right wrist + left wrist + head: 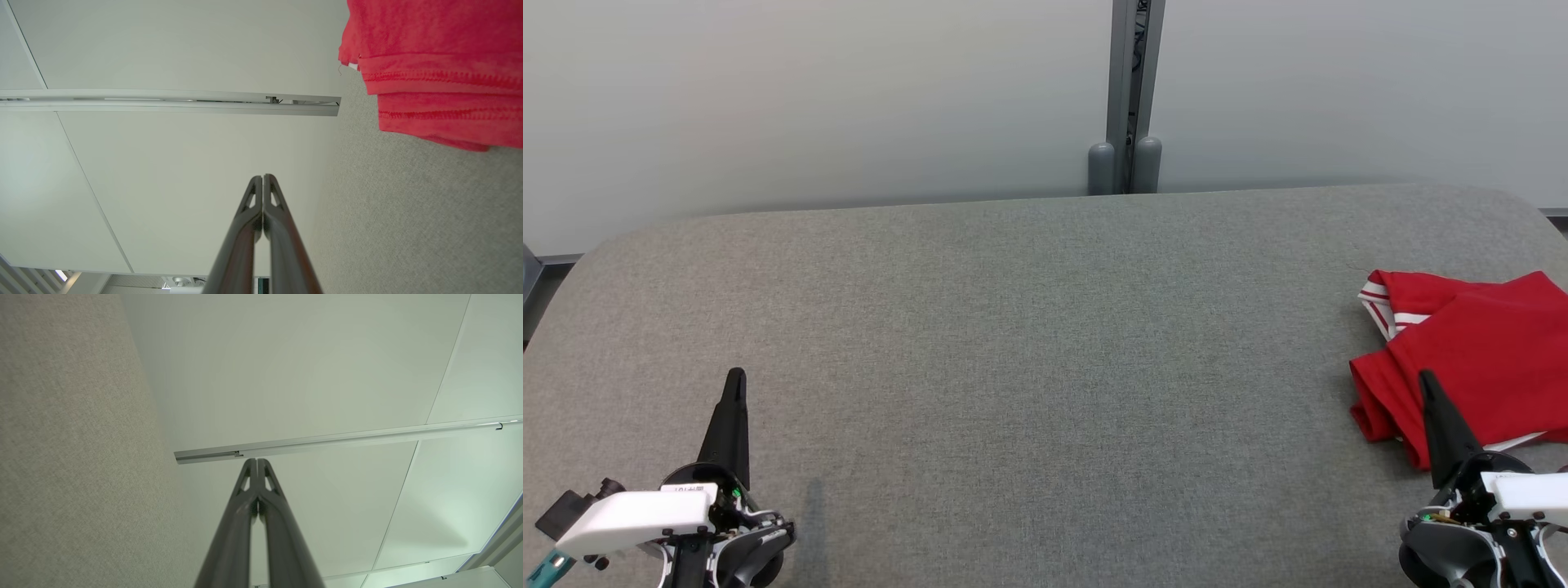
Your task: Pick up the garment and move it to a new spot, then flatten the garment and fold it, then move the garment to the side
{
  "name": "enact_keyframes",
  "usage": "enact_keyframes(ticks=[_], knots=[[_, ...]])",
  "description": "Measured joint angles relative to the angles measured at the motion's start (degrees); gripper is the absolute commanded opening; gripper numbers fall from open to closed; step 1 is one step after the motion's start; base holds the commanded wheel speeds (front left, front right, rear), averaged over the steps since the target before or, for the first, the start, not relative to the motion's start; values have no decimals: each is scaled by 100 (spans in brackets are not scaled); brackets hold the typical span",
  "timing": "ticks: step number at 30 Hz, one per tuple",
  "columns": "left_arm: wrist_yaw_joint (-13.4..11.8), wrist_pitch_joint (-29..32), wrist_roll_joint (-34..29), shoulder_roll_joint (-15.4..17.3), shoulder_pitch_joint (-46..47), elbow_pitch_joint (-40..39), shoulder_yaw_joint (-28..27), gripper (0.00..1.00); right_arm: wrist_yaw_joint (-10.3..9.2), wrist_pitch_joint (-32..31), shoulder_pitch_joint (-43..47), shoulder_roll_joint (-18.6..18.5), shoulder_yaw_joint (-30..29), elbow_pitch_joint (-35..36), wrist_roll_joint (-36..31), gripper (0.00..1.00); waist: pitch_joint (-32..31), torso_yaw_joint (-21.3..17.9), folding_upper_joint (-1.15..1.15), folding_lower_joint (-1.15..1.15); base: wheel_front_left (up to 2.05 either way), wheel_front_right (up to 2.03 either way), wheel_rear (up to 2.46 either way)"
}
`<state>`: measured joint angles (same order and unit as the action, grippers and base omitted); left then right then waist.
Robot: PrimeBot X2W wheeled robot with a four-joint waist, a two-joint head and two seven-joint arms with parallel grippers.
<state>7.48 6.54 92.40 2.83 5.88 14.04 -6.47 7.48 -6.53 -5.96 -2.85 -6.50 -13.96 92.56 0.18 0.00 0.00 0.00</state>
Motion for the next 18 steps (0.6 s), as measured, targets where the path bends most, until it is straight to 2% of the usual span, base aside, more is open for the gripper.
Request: enact_keyframes(ticks=[18], knots=[[0,0,0,-1,0,0,-1,0,0,0,0,2,-1,0,-4,0,0,0,0,0,0,0,0]])
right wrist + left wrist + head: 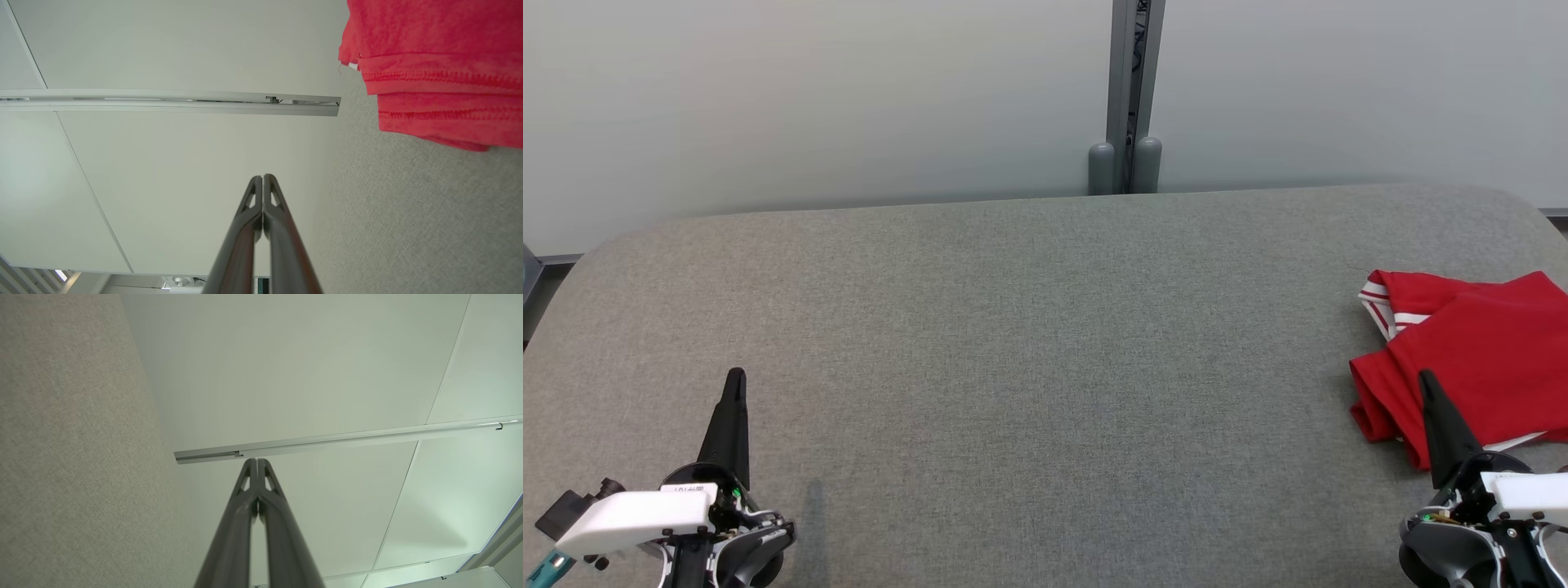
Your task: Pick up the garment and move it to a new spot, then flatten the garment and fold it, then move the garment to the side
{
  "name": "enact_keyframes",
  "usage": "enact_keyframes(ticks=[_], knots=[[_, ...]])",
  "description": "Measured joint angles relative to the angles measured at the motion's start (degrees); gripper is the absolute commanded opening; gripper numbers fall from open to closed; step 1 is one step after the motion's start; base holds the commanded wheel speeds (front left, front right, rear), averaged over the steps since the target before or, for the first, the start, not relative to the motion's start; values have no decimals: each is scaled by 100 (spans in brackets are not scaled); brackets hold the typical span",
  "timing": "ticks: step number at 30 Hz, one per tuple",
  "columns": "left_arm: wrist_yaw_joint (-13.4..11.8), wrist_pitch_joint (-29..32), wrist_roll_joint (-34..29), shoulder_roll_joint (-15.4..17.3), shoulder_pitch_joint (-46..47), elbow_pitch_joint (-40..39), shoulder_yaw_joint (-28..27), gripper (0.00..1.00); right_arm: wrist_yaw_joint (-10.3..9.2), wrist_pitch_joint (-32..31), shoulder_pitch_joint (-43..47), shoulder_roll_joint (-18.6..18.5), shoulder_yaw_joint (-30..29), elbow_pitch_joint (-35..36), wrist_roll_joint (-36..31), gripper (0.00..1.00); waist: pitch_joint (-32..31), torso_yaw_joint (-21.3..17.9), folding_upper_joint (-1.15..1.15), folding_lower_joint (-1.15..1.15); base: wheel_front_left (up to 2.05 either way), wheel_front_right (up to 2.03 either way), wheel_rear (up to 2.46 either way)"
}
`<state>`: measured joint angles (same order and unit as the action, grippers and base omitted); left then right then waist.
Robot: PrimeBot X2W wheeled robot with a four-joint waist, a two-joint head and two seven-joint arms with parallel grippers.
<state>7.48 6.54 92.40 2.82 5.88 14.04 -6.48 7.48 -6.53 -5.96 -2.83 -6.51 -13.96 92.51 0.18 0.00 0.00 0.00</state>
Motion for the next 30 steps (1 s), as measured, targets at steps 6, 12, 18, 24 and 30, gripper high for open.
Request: enact_keyframes(ticks=[6,12,18,24,30], knots=[[0,0,0,0,0,0,0,0,0,0,0,0,-1,0,0,0,0,0,0,0,0,0,0],[0,0,0,0,0,0,0,0,0,0,0,1,-1,0,0,0,0,0,0,0,0,0,0],[0,0,0,0,0,0,0,0,0,0,0,1,-2,0,-1,0,0,0,0,0,0,0,0],[0,0,0,0,0,0,0,0,0,0,0,1,-2,0,-1,0,0,0,0,0,0,0,0],[0,0,0,0,0,0,-1,0,0,0,0,2,-3,0,-1,0,0,0,0,0,0,0,0]])
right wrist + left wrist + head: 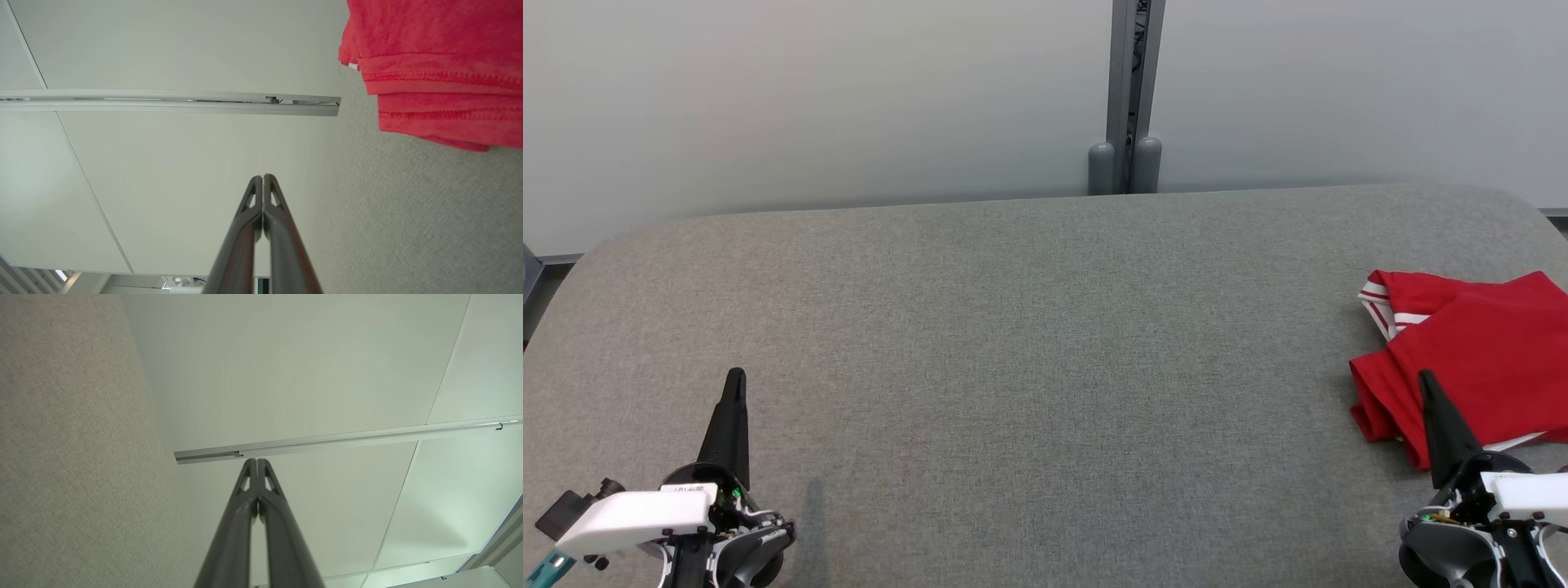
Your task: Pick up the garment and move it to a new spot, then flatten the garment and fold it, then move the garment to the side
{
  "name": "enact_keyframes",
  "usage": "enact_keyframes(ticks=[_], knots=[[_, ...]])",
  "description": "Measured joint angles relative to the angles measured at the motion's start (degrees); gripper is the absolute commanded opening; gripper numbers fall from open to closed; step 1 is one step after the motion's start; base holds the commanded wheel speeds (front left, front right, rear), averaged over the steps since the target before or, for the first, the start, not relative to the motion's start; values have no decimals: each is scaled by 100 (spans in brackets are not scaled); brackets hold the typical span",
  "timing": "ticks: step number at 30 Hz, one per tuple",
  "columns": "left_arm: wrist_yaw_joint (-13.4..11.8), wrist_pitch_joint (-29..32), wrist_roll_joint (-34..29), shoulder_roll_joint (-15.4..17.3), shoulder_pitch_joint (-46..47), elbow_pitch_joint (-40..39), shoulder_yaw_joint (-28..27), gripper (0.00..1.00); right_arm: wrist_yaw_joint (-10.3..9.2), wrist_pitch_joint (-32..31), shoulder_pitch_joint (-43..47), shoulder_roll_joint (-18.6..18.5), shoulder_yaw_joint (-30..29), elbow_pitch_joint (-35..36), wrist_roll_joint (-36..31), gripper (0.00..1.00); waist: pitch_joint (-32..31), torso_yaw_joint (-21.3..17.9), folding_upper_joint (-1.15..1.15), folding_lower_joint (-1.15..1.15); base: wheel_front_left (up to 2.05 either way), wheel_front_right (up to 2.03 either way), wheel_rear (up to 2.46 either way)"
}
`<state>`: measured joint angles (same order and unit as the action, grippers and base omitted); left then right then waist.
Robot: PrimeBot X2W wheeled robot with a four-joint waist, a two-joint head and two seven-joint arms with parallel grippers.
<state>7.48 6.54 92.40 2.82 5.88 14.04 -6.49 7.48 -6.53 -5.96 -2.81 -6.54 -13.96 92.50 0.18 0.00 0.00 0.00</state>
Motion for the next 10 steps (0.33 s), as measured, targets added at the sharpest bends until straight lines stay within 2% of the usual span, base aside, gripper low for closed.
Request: enact_keyframes(ticks=[10], knots=[[0,0,0,0,0,0,0,0,0,0,0,1,0,0,0,0,0,0,0,0,0,0,0]])
